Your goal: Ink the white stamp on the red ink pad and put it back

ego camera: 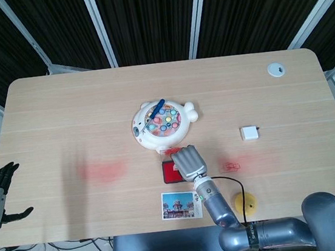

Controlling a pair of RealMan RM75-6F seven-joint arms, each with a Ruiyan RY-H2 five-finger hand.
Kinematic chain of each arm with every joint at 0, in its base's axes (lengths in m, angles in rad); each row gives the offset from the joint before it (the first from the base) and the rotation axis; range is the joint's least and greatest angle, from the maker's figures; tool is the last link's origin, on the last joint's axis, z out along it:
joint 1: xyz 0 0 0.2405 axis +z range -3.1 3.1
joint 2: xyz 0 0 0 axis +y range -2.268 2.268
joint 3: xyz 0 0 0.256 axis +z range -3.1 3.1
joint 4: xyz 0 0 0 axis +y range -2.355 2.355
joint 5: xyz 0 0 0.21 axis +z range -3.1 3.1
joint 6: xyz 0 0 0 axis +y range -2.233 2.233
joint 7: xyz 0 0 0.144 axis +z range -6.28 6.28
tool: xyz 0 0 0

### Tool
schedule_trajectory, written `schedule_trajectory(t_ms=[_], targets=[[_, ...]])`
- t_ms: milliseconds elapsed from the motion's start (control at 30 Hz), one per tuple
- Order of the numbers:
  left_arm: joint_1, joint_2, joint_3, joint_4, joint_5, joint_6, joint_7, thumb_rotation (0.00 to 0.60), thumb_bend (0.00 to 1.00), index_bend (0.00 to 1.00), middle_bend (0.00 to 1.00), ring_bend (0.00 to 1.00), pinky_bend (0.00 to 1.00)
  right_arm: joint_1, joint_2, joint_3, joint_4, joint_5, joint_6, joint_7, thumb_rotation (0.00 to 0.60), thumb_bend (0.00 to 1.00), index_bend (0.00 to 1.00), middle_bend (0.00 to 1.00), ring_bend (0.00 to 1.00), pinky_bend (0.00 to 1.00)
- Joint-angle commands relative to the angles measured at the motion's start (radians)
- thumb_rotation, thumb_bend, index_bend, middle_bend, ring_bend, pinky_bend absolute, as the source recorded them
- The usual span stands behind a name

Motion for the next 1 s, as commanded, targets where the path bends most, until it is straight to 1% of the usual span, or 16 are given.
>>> schedule_trajectory(t_ms=[33, 233, 433, 700, 1000], targets=[[0.001, -0.001, 0.0, 0.0, -0.001, 0.001, 0.002, 0.6, 0.0, 0.0, 0.0, 0.0, 0.0, -0.01, 0.064, 0.004, -0.066, -0.013, 0.027, -0.011, 0.6, 0.67, 0.82, 0.66, 0.51, 0.5], [0.003, -0.004, 0.0, 0.0, -0.001, 0.006, 0.007, 0.6, 0.0, 0.0, 0.0, 0.0, 0.0, -0.052, 0.172, -0.022, -0.141, 0.005, 0.047, 0.001, 0.6, 0.67, 0.82, 0.65, 0.51, 0.5], [0.006, -0.008, 0.004, -0.001, 0.006, 0.011, 0.018, 0.6, 0.0, 0.0, 0.0, 0.0, 0.0, -0.093, 0.239, -0.068, -0.136, 0.022, 0.023, 0.05, 0.6, 0.67, 0.82, 0.65, 0.51, 0.5], [0.01, -0.015, 0.004, -0.003, 0.002, 0.02, 0.036, 0.6, 0.0, 0.0, 0.0, 0.0, 0.0, -0.119, 0.259, -0.099, -0.097, 0.02, -0.019, 0.12, 0.6, 0.66, 0.82, 0.65, 0.5, 0.5], [0.011, -0.018, 0.004, -0.006, -0.003, 0.018, 0.046, 0.6, 0.0, 0.0, 0.0, 0.0, 0.0, -0.149, 0.243, -0.119, -0.035, -0.055, -0.048, 0.233, 0.6, 0.64, 0.82, 0.64, 0.49, 0.5]])
